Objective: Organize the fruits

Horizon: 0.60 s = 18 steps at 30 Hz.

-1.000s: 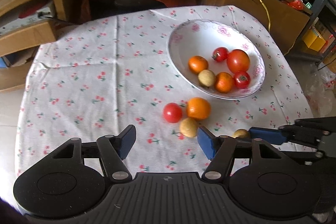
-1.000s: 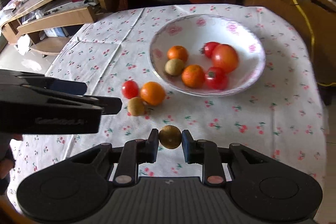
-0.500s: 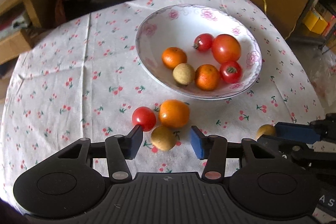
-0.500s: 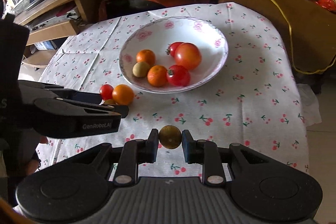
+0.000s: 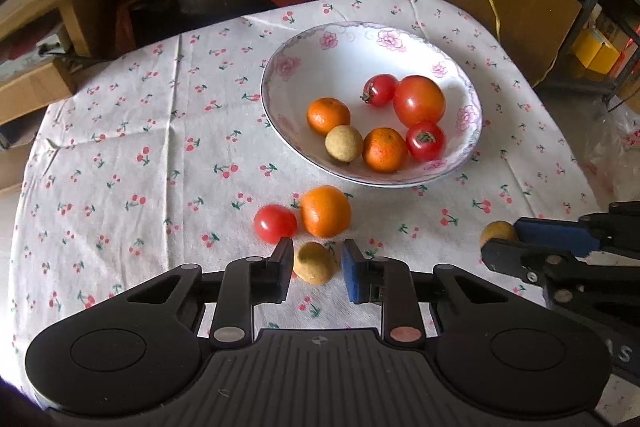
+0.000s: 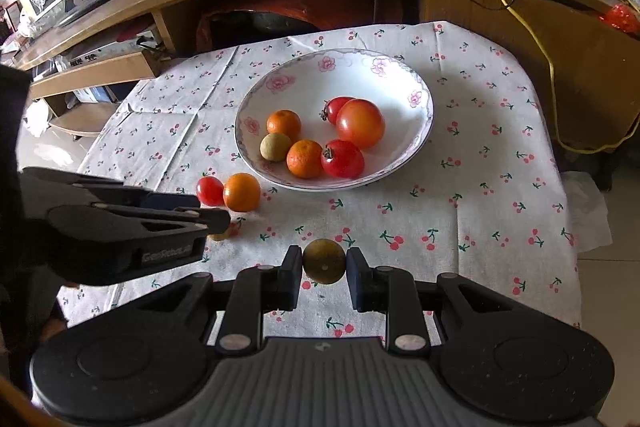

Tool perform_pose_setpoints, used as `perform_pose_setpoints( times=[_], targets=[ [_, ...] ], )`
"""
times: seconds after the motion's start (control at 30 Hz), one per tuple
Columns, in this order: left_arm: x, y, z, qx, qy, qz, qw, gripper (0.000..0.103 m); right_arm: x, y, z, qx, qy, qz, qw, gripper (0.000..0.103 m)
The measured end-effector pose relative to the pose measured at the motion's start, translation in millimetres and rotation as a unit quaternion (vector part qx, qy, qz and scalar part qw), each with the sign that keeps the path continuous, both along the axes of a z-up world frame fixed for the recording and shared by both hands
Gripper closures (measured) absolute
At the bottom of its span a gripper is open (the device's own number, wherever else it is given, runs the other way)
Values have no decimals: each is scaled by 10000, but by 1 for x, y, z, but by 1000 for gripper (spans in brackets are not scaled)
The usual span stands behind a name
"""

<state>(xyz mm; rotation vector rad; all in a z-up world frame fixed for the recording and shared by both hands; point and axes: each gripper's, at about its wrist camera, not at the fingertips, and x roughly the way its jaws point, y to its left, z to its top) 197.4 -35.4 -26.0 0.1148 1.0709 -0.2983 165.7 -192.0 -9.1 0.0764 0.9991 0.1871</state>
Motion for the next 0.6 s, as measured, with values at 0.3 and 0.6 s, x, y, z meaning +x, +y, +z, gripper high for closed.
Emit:
perform_pose_setpoints(
  times=[0.3, 0.6],
  targets=[
    [3, -12, -7, 118, -43, -19, 9999, 60, -3, -4, 2, 16, -28, -29, 10000, 78],
    [5, -10, -13, 273, -82, 14, 9996, 59, -2, -8, -2, -2, 16, -75, 10000, 78]
  ],
)
